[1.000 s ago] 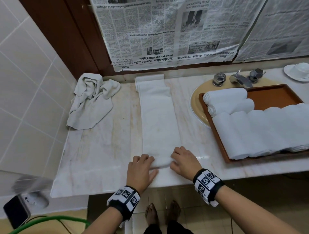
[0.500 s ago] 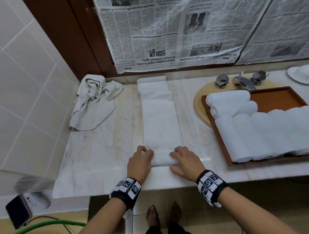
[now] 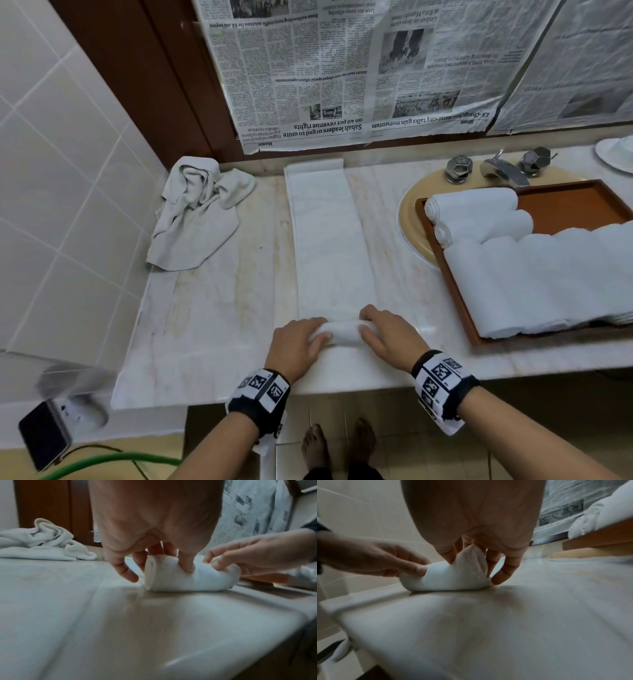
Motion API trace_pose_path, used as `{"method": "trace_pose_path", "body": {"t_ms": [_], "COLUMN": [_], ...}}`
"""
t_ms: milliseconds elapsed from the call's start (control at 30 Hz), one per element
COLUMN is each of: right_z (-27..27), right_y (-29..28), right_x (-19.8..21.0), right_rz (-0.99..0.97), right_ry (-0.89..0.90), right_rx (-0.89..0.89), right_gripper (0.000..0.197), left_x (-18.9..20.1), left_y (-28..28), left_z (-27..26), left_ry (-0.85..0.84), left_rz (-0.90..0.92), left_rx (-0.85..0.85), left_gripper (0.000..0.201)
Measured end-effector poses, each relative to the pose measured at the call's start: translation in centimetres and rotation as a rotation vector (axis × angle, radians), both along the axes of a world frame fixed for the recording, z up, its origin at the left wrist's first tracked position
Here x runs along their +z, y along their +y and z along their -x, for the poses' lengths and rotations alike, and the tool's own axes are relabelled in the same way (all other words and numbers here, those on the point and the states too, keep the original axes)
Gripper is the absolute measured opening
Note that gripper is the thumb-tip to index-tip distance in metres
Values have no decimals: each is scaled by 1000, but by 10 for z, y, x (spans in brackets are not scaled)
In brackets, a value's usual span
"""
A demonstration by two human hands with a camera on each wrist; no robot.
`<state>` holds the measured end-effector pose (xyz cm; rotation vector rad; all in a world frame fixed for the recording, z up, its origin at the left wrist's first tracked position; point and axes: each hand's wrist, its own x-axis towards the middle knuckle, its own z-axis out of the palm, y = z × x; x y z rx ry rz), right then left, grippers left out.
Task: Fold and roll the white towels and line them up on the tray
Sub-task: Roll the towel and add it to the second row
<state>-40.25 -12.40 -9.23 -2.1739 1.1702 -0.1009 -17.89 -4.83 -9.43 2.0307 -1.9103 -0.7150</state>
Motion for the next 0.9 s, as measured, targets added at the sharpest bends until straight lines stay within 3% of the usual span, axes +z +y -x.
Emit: {"method": "trace_pose_path", "body": {"t_ms": [100, 200, 333, 400, 467, 667, 733, 833, 900], "right_z": [-8, -13, -11, -7, -5, -5, -6, -6, -6], "right_y": [5, 6, 9, 12, 15, 10, 5, -4, -9], "right_x": [2, 1, 6, 2, 0, 1, 2, 5, 5], "right_rz": [89, 188, 293, 298, 270, 119, 64, -62, -70], "right_ry": [28, 148, 241, 249, 228, 65, 46, 34, 20], "right_rx": [-51, -36, 91, 136, 170, 41, 43, 19, 14], "right_gripper": [24, 19, 31, 39, 38, 32, 32, 46, 40], "left_x": [-1, -2, -10, -13, -16, -24, -21, -18, -14], "left_y": [-1, -1, 0, 2, 7, 26, 23, 10, 4], "left_z": [4, 8, 9, 9, 11, 12, 12, 7, 5], "left_ry": [113, 138, -98, -114, -101, -95, -69, 76, 178], "left_rz": [20, 23, 118, 199, 238, 206, 168, 8, -21], "left_rx": [94, 155, 132, 118, 44, -76, -47, 63, 140], "left_gripper": [32, 21, 17, 14, 22, 44, 44, 55, 51]}}
